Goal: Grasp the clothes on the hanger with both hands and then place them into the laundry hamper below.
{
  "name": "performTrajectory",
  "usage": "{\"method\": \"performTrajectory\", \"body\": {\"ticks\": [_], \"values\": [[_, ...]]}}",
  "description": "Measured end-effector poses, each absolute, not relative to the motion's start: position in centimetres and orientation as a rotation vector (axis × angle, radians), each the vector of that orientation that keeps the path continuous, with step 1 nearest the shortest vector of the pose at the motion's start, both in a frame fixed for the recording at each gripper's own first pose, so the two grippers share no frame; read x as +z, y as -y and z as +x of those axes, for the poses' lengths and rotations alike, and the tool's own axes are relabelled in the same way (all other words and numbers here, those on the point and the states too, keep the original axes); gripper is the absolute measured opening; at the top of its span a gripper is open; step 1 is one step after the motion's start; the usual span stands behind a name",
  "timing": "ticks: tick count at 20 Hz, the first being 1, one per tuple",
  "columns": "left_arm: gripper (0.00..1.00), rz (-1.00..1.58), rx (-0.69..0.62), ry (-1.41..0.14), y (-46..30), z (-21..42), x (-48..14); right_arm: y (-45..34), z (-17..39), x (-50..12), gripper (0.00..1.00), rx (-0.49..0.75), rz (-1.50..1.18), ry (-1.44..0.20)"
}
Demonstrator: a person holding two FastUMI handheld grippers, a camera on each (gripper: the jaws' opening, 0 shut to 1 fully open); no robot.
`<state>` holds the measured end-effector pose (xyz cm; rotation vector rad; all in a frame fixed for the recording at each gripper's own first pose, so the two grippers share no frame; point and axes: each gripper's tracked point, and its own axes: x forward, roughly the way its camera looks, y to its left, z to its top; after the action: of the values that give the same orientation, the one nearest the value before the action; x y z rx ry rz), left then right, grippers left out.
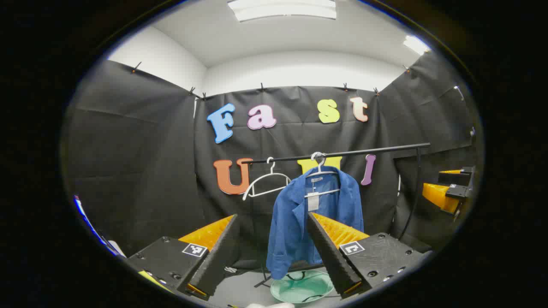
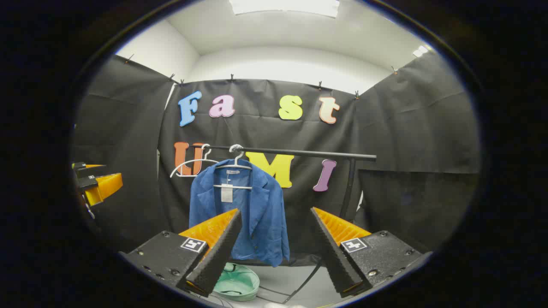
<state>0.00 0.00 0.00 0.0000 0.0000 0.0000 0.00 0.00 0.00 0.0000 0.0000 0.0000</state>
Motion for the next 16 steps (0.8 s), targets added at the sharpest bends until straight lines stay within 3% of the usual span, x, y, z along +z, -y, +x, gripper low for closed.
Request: {"method": "performTrajectory", "body": {"ticks": [16], "values": [[0.99,-0.017,-0.011,-0.03,0.1,0.8,-1.3,0.3,0.7,-1.5,0.99,-0.016,-0.015,-0.03]]}}
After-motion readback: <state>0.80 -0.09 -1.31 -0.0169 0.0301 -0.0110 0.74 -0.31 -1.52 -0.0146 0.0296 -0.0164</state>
